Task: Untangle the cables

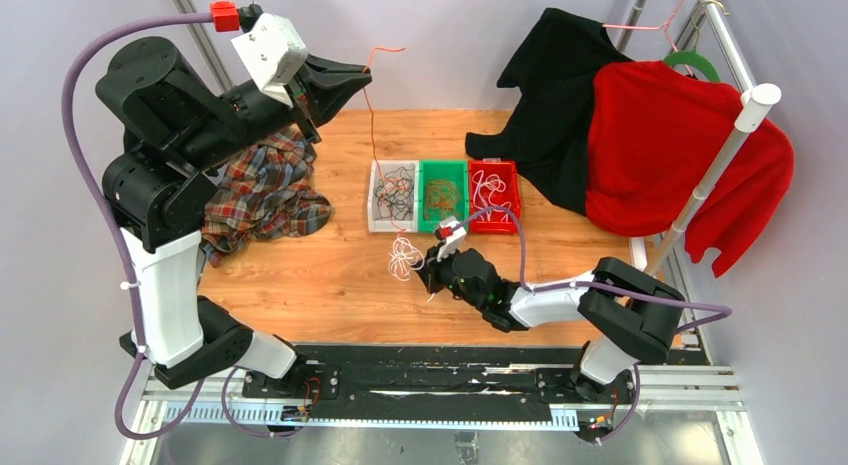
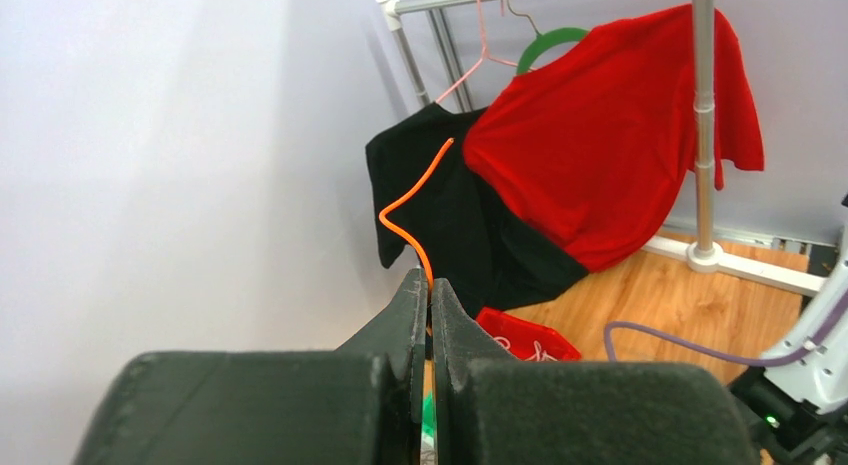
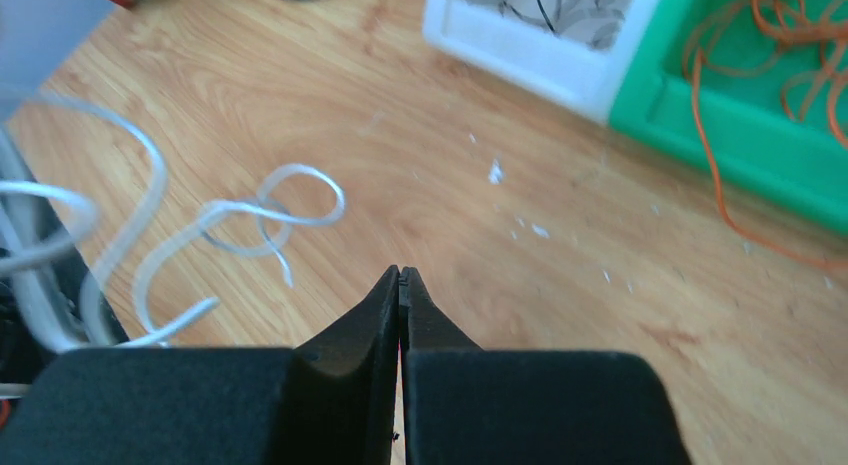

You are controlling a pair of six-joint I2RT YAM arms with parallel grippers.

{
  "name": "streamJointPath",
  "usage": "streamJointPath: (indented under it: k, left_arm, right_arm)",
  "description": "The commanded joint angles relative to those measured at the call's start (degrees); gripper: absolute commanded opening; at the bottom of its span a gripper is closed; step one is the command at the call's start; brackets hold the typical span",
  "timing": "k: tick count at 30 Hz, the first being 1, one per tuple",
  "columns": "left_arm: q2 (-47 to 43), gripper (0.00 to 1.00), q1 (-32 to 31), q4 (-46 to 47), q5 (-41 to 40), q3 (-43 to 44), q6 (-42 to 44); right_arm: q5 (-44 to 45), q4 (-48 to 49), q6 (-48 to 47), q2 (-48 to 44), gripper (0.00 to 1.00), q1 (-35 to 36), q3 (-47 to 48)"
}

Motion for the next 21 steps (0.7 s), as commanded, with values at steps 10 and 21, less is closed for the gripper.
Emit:
streamJointPath:
  k: [10, 21]
  left_arm:
    - [-1.83, 0.00, -0.33, 4.09, -1.45, -1.66, 0.44]
    - [-1.76, 0.00, -0.67, 4.08, -0.84, -2.08, -0.18]
  right_arm:
    - [2.32, -0.37, 0.78, -15.87, 0.60, 2.11, -10.57]
    - [-3.29, -7.92, -8.69, -19.46, 0.71, 3.73, 2.46]
